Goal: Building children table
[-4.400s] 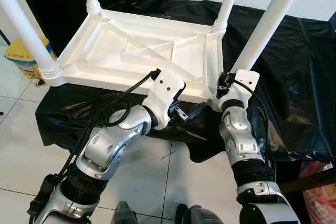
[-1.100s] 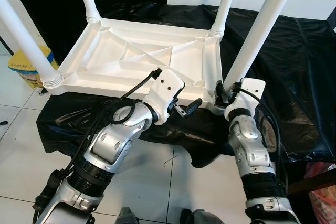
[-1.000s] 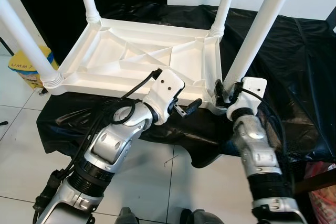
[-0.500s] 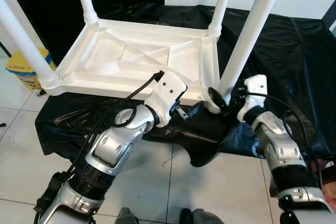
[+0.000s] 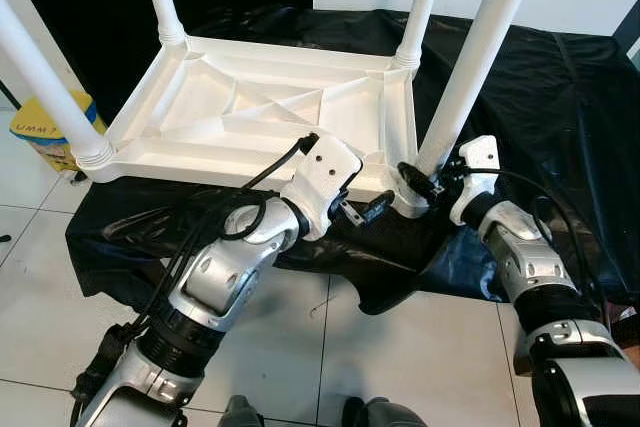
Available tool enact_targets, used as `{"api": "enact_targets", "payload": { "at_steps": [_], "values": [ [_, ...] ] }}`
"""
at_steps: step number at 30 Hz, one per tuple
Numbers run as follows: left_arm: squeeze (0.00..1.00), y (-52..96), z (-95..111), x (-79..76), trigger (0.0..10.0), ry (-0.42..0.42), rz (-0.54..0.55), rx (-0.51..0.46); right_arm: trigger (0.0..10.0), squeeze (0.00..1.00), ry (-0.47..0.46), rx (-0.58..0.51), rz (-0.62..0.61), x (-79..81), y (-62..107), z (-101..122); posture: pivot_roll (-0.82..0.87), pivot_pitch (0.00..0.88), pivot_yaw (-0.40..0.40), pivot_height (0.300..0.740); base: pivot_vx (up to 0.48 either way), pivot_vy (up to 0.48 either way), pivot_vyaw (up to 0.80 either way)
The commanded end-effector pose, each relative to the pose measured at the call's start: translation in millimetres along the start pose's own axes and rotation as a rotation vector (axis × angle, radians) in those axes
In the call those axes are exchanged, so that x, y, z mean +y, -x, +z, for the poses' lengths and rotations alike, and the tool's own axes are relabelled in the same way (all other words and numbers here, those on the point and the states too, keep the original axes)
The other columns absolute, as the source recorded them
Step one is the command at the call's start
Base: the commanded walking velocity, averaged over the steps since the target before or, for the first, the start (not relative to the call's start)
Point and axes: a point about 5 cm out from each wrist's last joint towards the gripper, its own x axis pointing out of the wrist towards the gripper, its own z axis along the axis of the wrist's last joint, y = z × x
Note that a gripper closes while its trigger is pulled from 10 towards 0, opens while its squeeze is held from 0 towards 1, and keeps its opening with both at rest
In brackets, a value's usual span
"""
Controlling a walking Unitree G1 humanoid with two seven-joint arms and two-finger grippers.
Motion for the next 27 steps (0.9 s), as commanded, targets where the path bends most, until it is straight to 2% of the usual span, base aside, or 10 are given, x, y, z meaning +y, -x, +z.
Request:
{"api": "enact_targets", "payload": {
  "at_steps": [1,5,6,11,15,19,21,22,23,27],
  "values": [
    [0.00,0.2,1,-1.4,10.0,-0.013,-0.066,-0.004,0.0,0.00,-0.002,0.046,0.023,0.7,3.7,-9,0.03,0.122,-0.029,0.740,0.000,0.000,0.00],
    [0.00,-0.4,0,-1.8,10.0,-0.015,-0.067,-0.007,0.0,0.00,-0.004,0.047,0.010,-1.4,4.5,-10,0.02,0.120,-0.026,0.740,0.000,0.000,0.00],
    [0.00,-1.8,0,-2.3,10.0,-0.016,-0.069,-0.007,10.0,0.00,-0.007,0.048,-0.005,-2.4,4.4,-11,0.02,0.120,-0.028,0.740,0.000,0.000,0.00],
    [0.00,-2.3,-5,-3.7,10.0,-0.014,-0.071,-0.003,10.0,0.00,-0.022,0.056,-0.046,-1.5,5.3,-16,0.02,0.116,-0.031,0.740,0.000,0.000,0.00],
    [0.00,-2.2,-7,-3.3,10.0,0.009,-0.061,0.002,10.0,0.00,-0.039,0.068,-0.148,1.5,6.2,-23,0.03,0.113,-0.039,0.740,0.000,0.000,0.00],
    [0.00,-2.2,-10,2.0,10.0,0.047,-0.036,0.014,10.0,0.00,-0.070,0.071,-0.285,5.0,6.0,-26,0.03,0.110,-0.047,0.740,0.000,0.000,0.00],
    [0.00,-1.9,-13,6.4,10.0,0.066,-0.017,0.024,10.0,0.00,-0.098,0.084,-0.445,7.0,6.8,-29,0.02,0.101,-0.059,0.740,0.000,0.000,0.00],
    [0.00,-1.9,-13,6.4,10.0,0.066,-0.017,0.024,10.0,0.00,-0.098,0.084,-0.445,7.0,6.8,-29,0.02,0.101,-0.059,0.740,0.000,0.000,0.00],
    [0.00,-1.4,-15,6.6,10.0,0.070,-0.012,0.026,10.0,0.00,-0.110,0.090,-0.527,11.6,7.0,-31,0.02,0.095,-0.059,0.740,0.000,0.000,0.00],
    [0.00,-1.8,-19,5.9,10.0,0.080,-0.005,0.032,10.0,0.00,-0.145,0.103,-0.660,22.3,6.5,-35,0.01,0.098,-0.060,0.740,0.000,0.000,0.00]
  ]
}}
